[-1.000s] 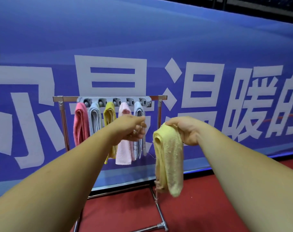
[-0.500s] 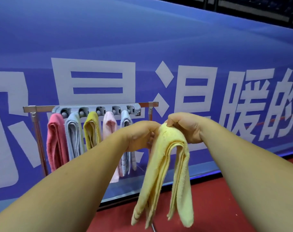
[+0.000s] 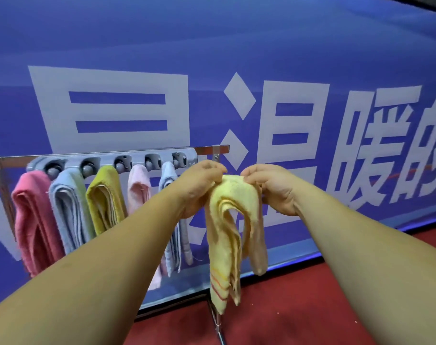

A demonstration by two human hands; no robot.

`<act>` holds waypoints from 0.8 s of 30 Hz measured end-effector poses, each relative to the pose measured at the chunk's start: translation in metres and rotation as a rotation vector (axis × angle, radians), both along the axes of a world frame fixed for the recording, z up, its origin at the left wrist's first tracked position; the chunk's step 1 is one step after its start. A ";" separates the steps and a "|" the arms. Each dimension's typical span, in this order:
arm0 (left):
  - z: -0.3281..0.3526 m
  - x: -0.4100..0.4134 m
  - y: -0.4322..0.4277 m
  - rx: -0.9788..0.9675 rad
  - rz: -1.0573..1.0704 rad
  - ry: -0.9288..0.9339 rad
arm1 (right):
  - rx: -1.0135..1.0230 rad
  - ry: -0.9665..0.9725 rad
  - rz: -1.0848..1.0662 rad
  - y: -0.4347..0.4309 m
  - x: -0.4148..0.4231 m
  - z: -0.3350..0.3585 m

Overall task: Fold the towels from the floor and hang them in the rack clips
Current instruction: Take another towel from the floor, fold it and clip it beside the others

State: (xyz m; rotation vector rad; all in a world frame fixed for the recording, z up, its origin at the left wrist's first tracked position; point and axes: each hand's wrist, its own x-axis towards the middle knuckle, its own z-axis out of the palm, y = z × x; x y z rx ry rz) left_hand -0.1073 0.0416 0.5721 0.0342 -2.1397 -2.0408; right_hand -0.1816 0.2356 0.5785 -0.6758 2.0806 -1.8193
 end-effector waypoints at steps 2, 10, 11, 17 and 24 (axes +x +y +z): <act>-0.012 -0.016 -0.006 -0.196 -0.026 -0.073 | -0.048 -0.004 -0.049 -0.006 -0.017 -0.006; 0.011 -0.061 -0.032 -0.753 0.064 -0.081 | -0.171 -0.002 -0.072 -0.053 -0.062 -0.008; 0.018 -0.064 -0.038 -0.789 0.079 -0.073 | -0.188 -0.009 -0.068 -0.060 -0.067 -0.005; 0.062 -0.075 -0.086 -0.950 0.214 -0.092 | -0.215 -0.013 -0.055 -0.112 -0.090 0.013; 0.059 -0.092 -0.114 -1.278 0.322 -0.228 | -0.067 0.133 -0.059 -0.168 -0.113 0.001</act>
